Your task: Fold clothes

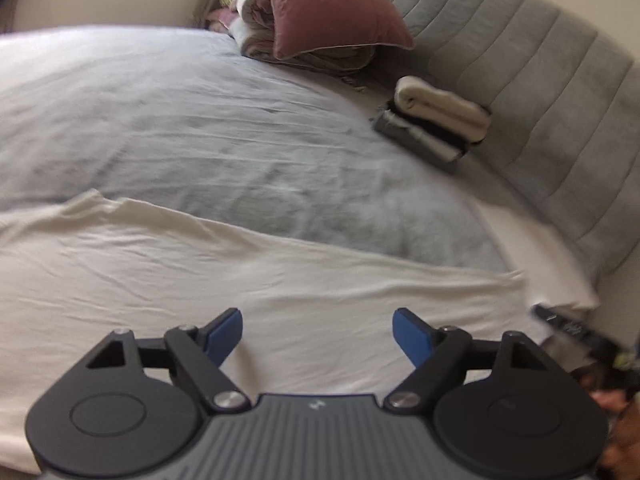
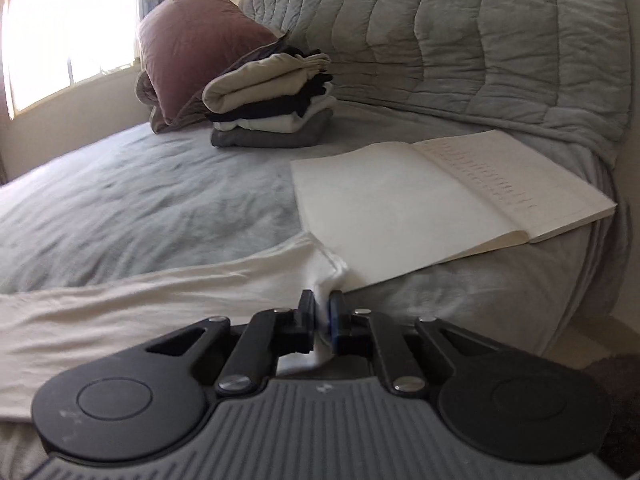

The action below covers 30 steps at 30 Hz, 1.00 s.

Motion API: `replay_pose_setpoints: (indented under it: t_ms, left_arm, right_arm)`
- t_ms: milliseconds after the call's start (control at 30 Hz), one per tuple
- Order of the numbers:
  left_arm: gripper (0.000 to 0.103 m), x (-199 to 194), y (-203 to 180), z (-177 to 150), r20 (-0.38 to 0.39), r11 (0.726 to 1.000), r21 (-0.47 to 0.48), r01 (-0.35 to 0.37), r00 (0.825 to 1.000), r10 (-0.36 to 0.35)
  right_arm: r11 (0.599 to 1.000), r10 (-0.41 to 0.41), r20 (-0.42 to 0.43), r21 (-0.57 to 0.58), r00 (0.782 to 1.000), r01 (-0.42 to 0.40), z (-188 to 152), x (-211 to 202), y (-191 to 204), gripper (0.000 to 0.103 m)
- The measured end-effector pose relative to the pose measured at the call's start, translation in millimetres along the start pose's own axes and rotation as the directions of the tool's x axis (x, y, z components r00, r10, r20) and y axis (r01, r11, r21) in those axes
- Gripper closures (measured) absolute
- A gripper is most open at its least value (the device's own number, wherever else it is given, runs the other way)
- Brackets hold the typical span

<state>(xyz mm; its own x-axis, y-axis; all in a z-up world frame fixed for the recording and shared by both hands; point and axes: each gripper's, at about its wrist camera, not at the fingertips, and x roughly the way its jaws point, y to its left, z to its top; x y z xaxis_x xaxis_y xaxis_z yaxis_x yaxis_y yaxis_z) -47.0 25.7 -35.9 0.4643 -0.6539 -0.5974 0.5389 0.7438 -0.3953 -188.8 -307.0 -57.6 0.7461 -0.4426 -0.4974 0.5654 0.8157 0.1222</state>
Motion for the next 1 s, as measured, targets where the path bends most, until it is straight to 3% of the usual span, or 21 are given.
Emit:
replay_pose_setpoints:
  t_ms: [100, 233, 400, 500, 633, 733, 900, 1000]
  left_arm:
    - [0.018, 5.3, 2.3, 3.3, -0.019, 0.990, -0.080, 0.120, 0.992, -0.122]
    - [0.016, 18.9, 7.9, 2.5, -0.034, 0.937, -0.222, 0.270, 0.958, -0.284]
    - [0.017, 37.1, 15.2, -3.7, -0.036, 0.858, -0.343, 0.382, 0.908, -0.418]
    - [0.021, 43.8, 17.4, -6.5, -0.024, 0.832, -0.372, 0.412, 0.892, -0.452]
    - [0.028, 45.5, 21.6, -7.9, -0.005, 0.815, -0.401, 0.419, 0.888, -0.459]
    - [0.043, 46.8, 20.6, -8.5, -0.020, 0.826, -0.404, 0.393, 0.899, -0.438]
    - [0.063, 52.8, 24.1, -9.4, -0.026, 0.821, -0.441, 0.362, 0.909, -0.415]
    - [0.080, 51.7, 25.1, -10.2, -0.011, 0.837, -0.435, 0.330, 0.928, -0.372]
  right_arm:
    - [0.999, 0.052, 0.019, -0.006, 0.998, -0.051, 9.8, -7.7, 10.6, 0.095]
    - [0.983, 0.167, 0.036, -0.081, 0.985, -0.164, 21.8, -20.6, 41.8, 0.095]
    - [0.931, 0.319, -0.004, -0.185, 0.948, -0.314, 23.4, -32.5, 90.2, 0.095]
    - [0.895, 0.385, -0.061, -0.221, 0.921, -0.388, 9.9, -35.9, 119.9, 0.095]
    - [0.850, 0.438, -0.121, -0.267, 0.891, -0.454, -13.7, -42.0, 148.0, 0.095]
    - [0.831, 0.469, -0.139, -0.267, 0.873, -0.489, -19.5, -48.9, 157.8, 0.095]
    - [0.809, 0.498, -0.149, -0.274, 0.854, -0.520, -20.1, -58.0, 165.6, 0.095]
    - [0.803, 0.507, -0.162, -0.268, 0.847, -0.532, -22.3, -59.5, 168.5, 0.095]
